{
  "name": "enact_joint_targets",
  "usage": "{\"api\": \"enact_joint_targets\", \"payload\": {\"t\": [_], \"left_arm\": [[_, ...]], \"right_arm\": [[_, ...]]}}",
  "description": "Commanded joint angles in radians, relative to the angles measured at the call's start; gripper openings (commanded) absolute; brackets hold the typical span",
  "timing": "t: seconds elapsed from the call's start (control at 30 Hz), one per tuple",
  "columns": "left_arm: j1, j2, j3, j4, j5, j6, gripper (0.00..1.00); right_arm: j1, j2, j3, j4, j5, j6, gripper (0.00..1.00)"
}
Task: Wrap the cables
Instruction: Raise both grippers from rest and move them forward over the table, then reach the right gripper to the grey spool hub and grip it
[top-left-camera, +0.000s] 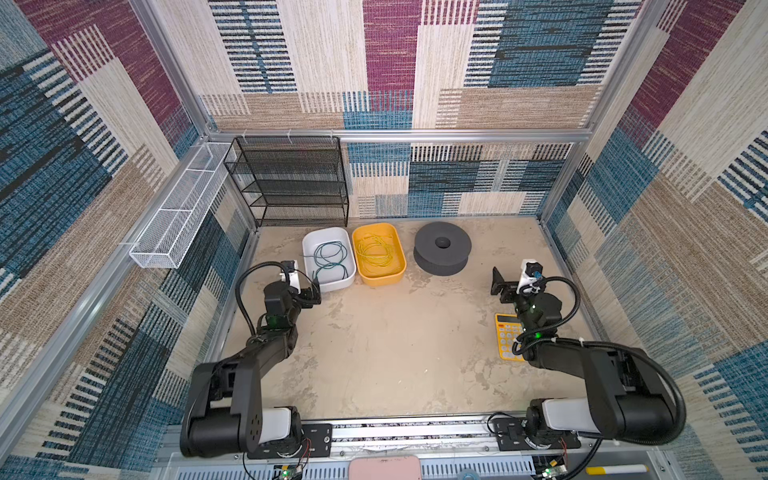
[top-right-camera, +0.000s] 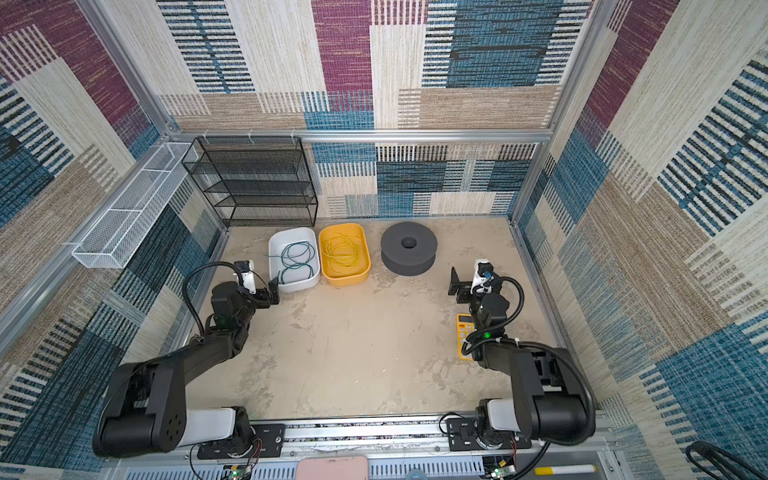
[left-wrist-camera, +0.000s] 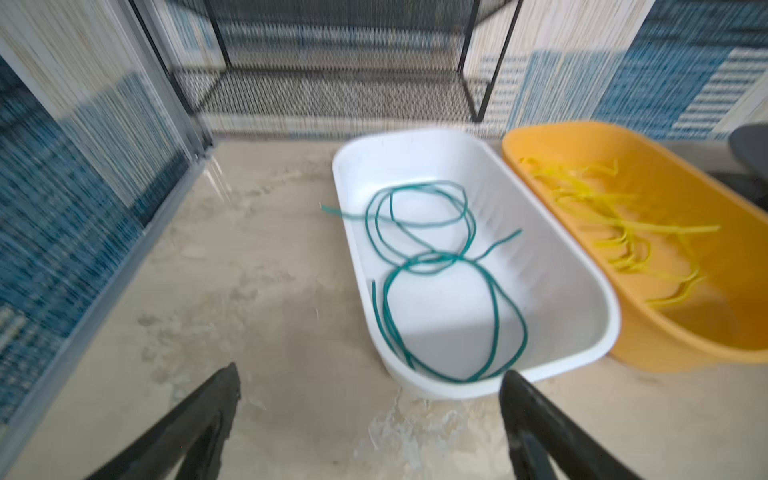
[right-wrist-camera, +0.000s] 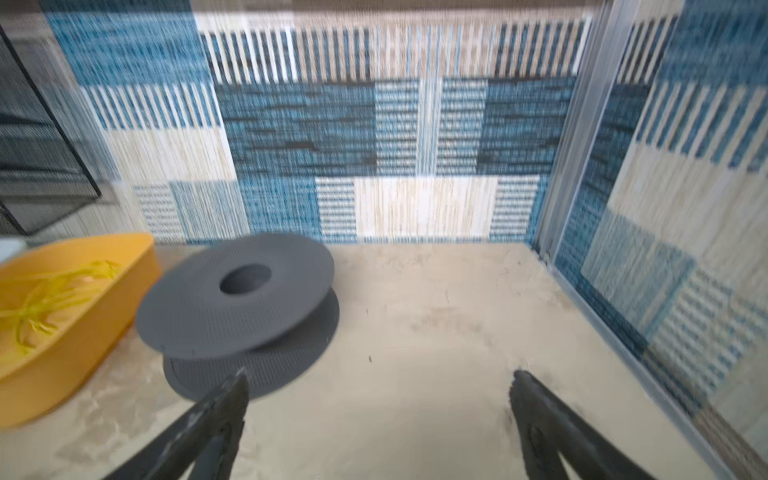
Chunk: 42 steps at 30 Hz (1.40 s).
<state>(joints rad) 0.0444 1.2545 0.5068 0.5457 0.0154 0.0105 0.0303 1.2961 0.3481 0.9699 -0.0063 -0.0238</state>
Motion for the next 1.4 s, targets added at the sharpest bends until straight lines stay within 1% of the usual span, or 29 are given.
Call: {"api": "enact_joint_targets", "payload": {"t": [0.0,0.07,0.13,0.17,0.2,0.23,0.27,0.3,0.33,0.4,0.43,0.47,0.53,0.6,0.67,0.7,0.73,0.8,0.87,0.93,0.97,1.03,1.1,1.17,1.2,1.23,1.27,1.33,1.37], "left_arm": [[-0.001,-0.152,0.047,-0.261,-0.073,-0.030,0.99],[-0.002,-0.248,0.086,-0.354,-0.107,-0.105,0.99],[-0.001,-0.335,0.167,-0.516,-0.157,-0.265,0.99],[-0.001,-0.365,0.208,-0.584,-0.166,-0.347,0.99],[0.000,-0.394,0.263,-0.707,-0.143,-0.448,0.99],[0.001,-0.424,0.302,-0.787,-0.058,-0.519,0.99],[0.002,-0.448,0.297,-0.739,0.078,-0.479,0.99],[0.002,-0.479,0.263,-0.643,0.225,-0.480,0.99],[0.002,-0.509,0.219,-0.569,0.291,-0.542,0.99],[0.003,-0.577,0.119,-0.446,0.324,-0.714,0.99],[0.005,-0.594,0.097,-0.418,0.343,-0.725,0.99],[0.005,-0.608,0.092,-0.439,0.341,-0.724,0.99],[0.005,-0.611,0.099,-0.497,0.336,-0.705,1.00],[0.005,-0.600,0.111,-0.575,0.295,-0.730,1.00],[0.005,-0.585,0.116,-0.645,0.253,-0.758,0.99],[0.005,-0.575,0.113,-0.653,0.261,-0.750,1.00],[0.005,-0.571,0.102,-0.642,0.278,-0.739,1.00],[0.005,-0.560,0.066,-0.593,0.308,-0.753,0.98],[0.005,-0.546,0.016,-0.515,0.351,-0.779,0.93],[0.004,-0.524,-0.004,-0.486,0.386,-0.785,0.89],[0.002,-0.504,-0.008,-0.485,0.398,-0.792,0.88],[0.001,-0.454,-0.012,-0.473,0.441,-0.796,0.86],[-0.005,-0.393,-0.025,-0.405,0.505,-0.815,0.83],[-0.015,-0.354,-0.030,-0.362,0.524,-0.836,0.82],[-0.024,-0.336,-0.031,-0.342,0.524,-0.840,0.82],[-0.032,-0.323,-0.032,-0.325,0.523,-0.846,0.83],[-0.045,-0.302,-0.029,-0.304,0.529,-0.855,0.83],[-0.067,-0.262,-0.024,-0.253,0.582,-0.862,0.83],[-0.072,-0.244,-0.019,-0.234,0.607,-0.870,0.83]], "right_arm": [[0.034,-0.097,0.093,-0.321,0.079,0.054,0.99],[0.040,-0.156,0.201,-0.521,0.094,0.200,0.99],[0.040,-0.193,0.330,-0.724,0.002,0.301,0.99],[0.040,-0.205,0.364,-0.768,-0.045,0.337,0.99],[0.040,-0.214,0.386,-0.798,-0.071,0.409,0.99],[0.039,-0.224,0.389,-0.833,-0.057,0.537,0.99],[0.038,-0.233,0.376,-0.857,-0.045,0.662,0.99],[0.022,-0.249,0.340,-0.811,-0.116,0.695,0.99],[0.014,-0.265,0.305,-0.758,-0.178,0.699,0.99],[0.013,-0.279,0.261,-0.720,-0.208,0.731,1.00],[0.012,-0.274,0.263,-0.733,-0.206,0.730,1.00],[0.013,-0.261,0.275,-0.764,-0.197,0.709,1.00],[0.013,-0.234,0.308,-0.817,-0.212,0.640,1.00],[0.013,-0.207,0.330,-0.838,-0.254,0.601,1.00],[0.013,-0.205,0.315,-0.804,-0.268,0.595,0.98],[0.013,-0.202,0.298,-0.767,-0.280,0.593,0.97],[0.013,-0.186,0.294,-0.737,-0.301,0.587,0.97],[0.013,-0.112,0.330,-0.738,-0.328,0.588,0.94],[0.013,-0.036,0.357,-0.718,-0.367,0.589,0.94],[0.013,0.024,0.375,-0.671,-0.433,0.589,0.92],[0.013,0.051,0.383,-0.648,-0.461,0.587,0.90],[0.011,0.092,0.381,-0.597,-0.476,0.590,0.90],[0.002,0.142,0.384,-0.557,-0.498,0.593,0.89],[-0.015,0.193,0.374,-0.466,-0.588,0.628,0.87],[-0.020,0.217,0.374,-0.427,-0.610,0.654,0.83],[-0.023,0.236,0.377,-0.425,-0.588,0.687,0.83],[-0.029,0.259,0.384,-0.410,-0.601,0.705,0.83],[-0.036,0.307,0.423,-0.423,-0.645,0.692,0.83],[-0.039,0.323,0.432,-0.429,-0.640,0.688,0.83]]}}
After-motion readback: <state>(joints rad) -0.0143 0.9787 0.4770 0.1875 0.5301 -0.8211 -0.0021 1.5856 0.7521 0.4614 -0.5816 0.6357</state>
